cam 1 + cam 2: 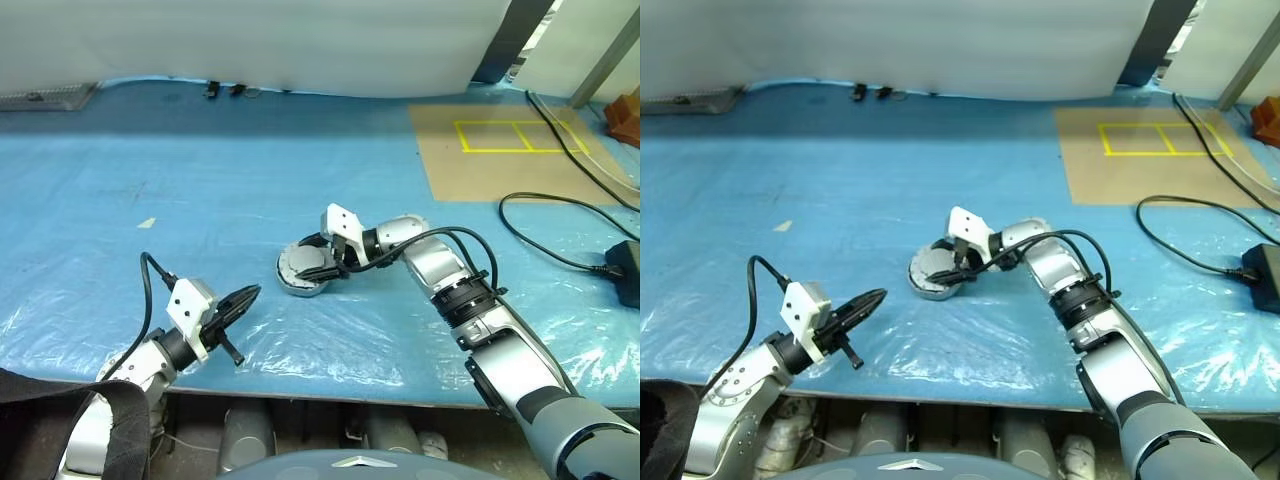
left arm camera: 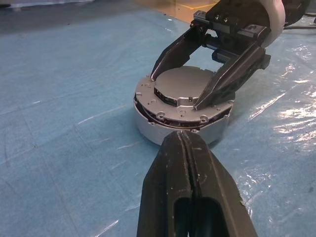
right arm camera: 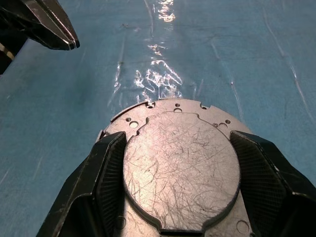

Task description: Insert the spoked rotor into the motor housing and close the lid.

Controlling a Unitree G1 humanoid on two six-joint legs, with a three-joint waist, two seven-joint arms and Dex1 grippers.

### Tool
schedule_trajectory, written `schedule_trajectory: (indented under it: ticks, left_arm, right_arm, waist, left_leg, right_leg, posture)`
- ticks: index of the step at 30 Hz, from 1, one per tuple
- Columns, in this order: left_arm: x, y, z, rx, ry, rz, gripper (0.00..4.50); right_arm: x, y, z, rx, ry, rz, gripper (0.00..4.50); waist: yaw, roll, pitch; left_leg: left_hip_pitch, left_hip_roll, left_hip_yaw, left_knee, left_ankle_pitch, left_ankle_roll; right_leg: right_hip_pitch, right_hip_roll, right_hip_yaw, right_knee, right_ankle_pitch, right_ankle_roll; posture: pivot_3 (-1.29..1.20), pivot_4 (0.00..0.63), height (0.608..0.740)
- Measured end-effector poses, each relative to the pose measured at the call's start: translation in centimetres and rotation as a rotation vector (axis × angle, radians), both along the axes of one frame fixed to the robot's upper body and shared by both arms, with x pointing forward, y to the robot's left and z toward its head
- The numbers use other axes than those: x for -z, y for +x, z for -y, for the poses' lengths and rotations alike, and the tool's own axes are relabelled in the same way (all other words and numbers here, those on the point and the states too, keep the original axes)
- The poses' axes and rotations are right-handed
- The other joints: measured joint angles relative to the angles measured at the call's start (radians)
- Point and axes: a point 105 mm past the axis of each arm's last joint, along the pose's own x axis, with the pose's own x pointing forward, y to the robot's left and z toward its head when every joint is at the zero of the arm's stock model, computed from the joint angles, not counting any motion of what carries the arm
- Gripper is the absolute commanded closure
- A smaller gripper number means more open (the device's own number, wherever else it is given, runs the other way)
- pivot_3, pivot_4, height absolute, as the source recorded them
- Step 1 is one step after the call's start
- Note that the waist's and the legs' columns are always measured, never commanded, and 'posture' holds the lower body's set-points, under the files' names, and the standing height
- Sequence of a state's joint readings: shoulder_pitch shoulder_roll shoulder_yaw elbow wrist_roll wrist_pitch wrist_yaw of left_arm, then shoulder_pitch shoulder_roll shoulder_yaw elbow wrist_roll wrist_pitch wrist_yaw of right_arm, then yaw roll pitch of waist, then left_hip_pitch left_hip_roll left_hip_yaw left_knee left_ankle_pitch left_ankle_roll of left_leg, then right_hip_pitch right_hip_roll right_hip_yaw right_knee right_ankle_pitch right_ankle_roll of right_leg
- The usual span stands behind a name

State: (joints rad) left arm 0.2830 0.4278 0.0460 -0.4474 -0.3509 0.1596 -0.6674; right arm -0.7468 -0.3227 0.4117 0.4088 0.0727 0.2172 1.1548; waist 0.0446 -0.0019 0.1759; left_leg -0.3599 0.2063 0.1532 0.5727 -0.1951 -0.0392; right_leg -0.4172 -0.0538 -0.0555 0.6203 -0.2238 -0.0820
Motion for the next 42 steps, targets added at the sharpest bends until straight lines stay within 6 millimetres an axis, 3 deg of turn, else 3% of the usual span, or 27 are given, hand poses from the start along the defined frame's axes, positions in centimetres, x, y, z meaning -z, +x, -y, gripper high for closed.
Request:
schedule_trajectory:
  ticks: [9,16,26,32,35,42]
  left_arm:
    - [-0.2,0.3,-0.1,-0.006,0.002,0.014,4.5]
    - [0.5,0.3,-0.4,-0.017,0.01,-0.012,4.5]
    - [0.5,0.5,-0.5,-0.027,0.012,-0.008,4.5]
    - [0.2,2.2,-0.8,-0.065,0.069,0.045,4.5]
    - [-0.2,2.8,0.1,-0.044,0.052,0.063,4.5]
    - [-1.0,4.2,1.0,-0.015,0.044,0.095,4.5]
  right_arm:
    - [0.1,0.1,-1.3,0.026,0.017,-0.001,1.53]
    - [0.6,0.2,-1.3,0.05,0.008,0.005,1.53]
    - [1.0,-0.1,-1.5,0.043,-0.015,0.043,1.53]
    - [1.1,1.2,-2.1,0.089,-0.014,0.094,1.53]
    - [1.1,1.7,-2.1,0.105,-0.013,0.097,1.53]
    - [1.2,1.6,-2.3,0.097,-0.008,0.092,1.53]
  waist:
    - [-0.007,0.0,0.0]
    - [-0.005,0.0,0.0]
    - [-0.005,0.0,0.0]
    - [-0.005,0.001,-0.001]
    - [-0.004,0.0,-0.001]
    - [-0.005,0.0,-0.001]
  left_leg:
    - [0.002,0.0,0.0,0.0,0.0,0.0]
    - [0.013,0.0,0.0,-0.001,0.0,0.0]
    - [0.012,0.0,-0.001,-0.002,0.0,0.0]
    - [0.022,0.0,-0.002,-0.003,0.0,0.0]
    - [0.022,-0.001,-0.003,-0.003,0.0,0.0]
    - [0.023,-0.001,-0.003,-0.005,0.0,0.0]
  right_leg:
    - [0.001,0.0,0.001,0.001,0.0,0.0]
    - [0.011,0.0,0.001,0.0,-0.004,0.006]
    - [0.012,0.0,0.002,0.0,-0.004,0.007]
    - [0.017,0.0,0.002,0.0,-0.004,0.007]
    - [0.017,-0.001,0.003,-0.001,-0.004,0.007]
    - [0.018,0.0,0.003,-0.001,-0.004,0.007]
  posture:
    - [0.0,0.15,0.74]
    - [0.0,0.15,0.74]
    - [0.0,0.15,0.74]
    - [0.0,0.15,0.74]
    - [0.0,0.15,0.74]
    - [0.0,0.15,0.74]
